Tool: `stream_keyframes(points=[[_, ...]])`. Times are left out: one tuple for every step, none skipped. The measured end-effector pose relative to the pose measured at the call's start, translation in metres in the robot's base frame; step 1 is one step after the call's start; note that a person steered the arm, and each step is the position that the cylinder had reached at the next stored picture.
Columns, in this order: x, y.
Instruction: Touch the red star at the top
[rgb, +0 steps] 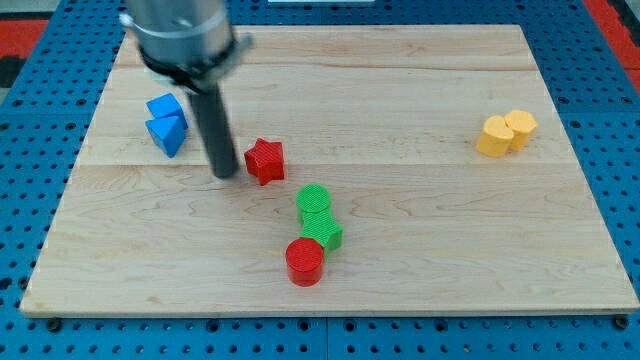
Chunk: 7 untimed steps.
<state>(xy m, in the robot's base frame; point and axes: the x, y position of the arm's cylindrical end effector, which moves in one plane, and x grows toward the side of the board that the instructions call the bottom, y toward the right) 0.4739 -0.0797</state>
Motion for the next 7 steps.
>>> stream_keyframes(points=[[-0.004,0.047],[-0.064,0.040],[-0.090,0.081],[-0.136,0.126],[-0.174,0.101],[-0.176,0.099],[-0.189,0.092]])
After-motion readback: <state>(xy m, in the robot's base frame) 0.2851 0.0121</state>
